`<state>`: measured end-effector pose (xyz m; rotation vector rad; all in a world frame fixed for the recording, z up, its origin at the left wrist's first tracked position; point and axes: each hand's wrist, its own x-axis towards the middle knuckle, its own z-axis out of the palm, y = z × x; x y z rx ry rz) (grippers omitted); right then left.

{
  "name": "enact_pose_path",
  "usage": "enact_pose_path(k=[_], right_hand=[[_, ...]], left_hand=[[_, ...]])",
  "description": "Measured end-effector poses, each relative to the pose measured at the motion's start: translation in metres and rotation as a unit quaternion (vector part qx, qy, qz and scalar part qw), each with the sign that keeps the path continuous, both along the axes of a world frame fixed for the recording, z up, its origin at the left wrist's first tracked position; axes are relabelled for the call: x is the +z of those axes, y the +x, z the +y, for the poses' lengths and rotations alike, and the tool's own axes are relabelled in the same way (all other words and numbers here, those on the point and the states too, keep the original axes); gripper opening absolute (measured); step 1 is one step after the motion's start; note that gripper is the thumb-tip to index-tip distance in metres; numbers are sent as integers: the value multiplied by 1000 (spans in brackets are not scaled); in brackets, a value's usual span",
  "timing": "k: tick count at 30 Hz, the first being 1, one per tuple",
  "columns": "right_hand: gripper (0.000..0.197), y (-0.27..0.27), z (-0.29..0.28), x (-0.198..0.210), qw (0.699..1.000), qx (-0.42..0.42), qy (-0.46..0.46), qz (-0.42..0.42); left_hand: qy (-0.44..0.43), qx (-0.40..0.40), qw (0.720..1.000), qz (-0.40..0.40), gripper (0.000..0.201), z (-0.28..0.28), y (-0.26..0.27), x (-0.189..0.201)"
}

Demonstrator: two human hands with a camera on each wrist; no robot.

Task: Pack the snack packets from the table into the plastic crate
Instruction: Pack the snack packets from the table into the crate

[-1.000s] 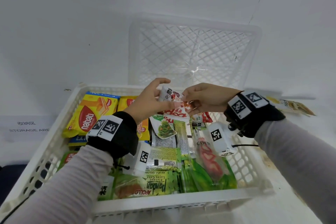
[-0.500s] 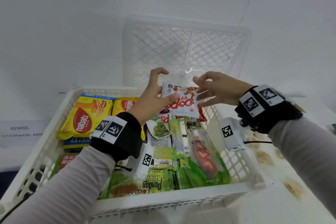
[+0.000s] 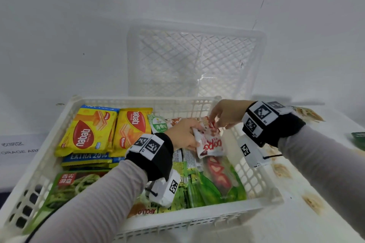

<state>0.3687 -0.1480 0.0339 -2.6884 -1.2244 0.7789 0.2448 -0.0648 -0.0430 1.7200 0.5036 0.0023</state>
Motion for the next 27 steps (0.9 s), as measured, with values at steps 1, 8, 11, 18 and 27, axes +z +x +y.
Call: enact_pose_path(k=[1, 8, 11, 18, 27], right_hand=[[33, -6, -1, 0, 999, 28, -34, -18], [41, -37, -4, -25, 946, 197, -223, -126], [38, -45, -12, -29, 948, 202, -223, -106], [55, -61, -7, -38, 910, 234, -329, -91], [21, -57, 1, -22, 937, 217, -265, -68]], left_hand=[[23, -22, 999, 7, 50, -2, 2, -3], [397, -63, 914, 57, 37, -13, 6, -4], [439, -202, 872, 80, 35, -22, 0, -1], [424, -318, 814, 236, 82, -27, -3, -6], [314, -271, 900, 137, 41, -2, -10, 11]])
